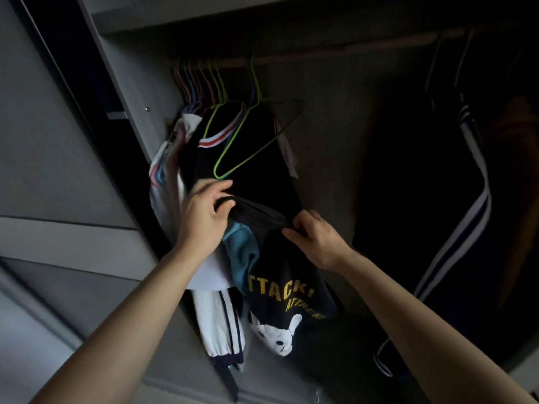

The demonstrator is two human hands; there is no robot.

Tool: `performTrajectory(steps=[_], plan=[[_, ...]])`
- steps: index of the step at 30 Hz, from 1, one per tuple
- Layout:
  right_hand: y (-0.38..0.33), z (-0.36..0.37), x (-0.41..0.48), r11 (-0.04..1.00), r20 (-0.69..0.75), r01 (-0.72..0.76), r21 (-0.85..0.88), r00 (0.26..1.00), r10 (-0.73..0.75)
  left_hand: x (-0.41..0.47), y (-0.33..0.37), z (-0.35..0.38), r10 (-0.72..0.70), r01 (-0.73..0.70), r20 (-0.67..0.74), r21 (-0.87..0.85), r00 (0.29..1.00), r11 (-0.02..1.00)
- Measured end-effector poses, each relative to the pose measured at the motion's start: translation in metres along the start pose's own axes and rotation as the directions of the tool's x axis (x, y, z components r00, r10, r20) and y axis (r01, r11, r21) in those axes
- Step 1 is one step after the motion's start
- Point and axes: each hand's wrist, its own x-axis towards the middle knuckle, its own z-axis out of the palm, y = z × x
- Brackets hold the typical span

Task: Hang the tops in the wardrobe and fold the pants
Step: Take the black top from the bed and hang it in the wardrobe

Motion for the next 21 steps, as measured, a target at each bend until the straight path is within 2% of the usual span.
performTrajectory(steps=[2,3,5,7,9,11,13,14,17,21], plan=[[-0.006,0.002,0.004,0.999,-0.031,0.043,-0.030,0.999,-0.044,0.004,-0.013,0.000,0.145,-0.153,0.051,0.212,0.988,0.965],[-0.009,0.004,0.007,0.999,-0.046,0.038,-0.016,0.998,-0.038,0.006,-0.017,-0.001,0.165,-0.182,0.088,0.264,0.982,0.947],[-0.014,0.010,0.013,0.998,-0.108,-0.021,0.067,0.994,0.028,0.010,-0.024,-0.001,0.103,-0.130,0.113,0.266,0.988,0.955],[-0.017,0.012,0.020,0.981,-0.197,-0.066,0.183,0.975,0.103,0.016,-0.032,0.000,-0.044,0.022,0.133,0.163,0.990,0.986],[-0.025,0.010,0.031,0.954,-0.242,-0.095,0.285,0.956,0.167,0.025,-0.039,0.001,-0.259,0.276,0.225,-0.043,0.939,0.960],[-0.034,0.003,0.047,0.913,-0.257,-0.116,0.391,0.939,0.229,0.031,-0.042,0.003,-0.418,0.515,0.352,-0.253,0.837,0.819],[-0.041,-0.002,0.064,0.900,-0.248,-0.106,0.423,0.942,0.228,0.036,-0.045,0.004,-0.498,0.627,0.390,-0.375,0.775,0.682],[-0.045,-0.003,0.071,0.903,-0.235,-0.104,0.418,0.947,0.218,0.038,-0.048,0.004,-0.522,0.640,0.372,-0.393,0.767,0.660],[-0.054,0.001,0.093,0.910,-0.245,-0.146,0.389,0.936,0.255,0.040,-0.059,0.003,-0.546,0.597,0.242,-0.314,0.802,0.738],[-0.062,0.013,0.128,0.942,-0.246,-0.251,0.222,0.921,0.303,0.046,-0.068,-0.005,-0.445,0.480,0.183,-0.271,0.877,0.834]])
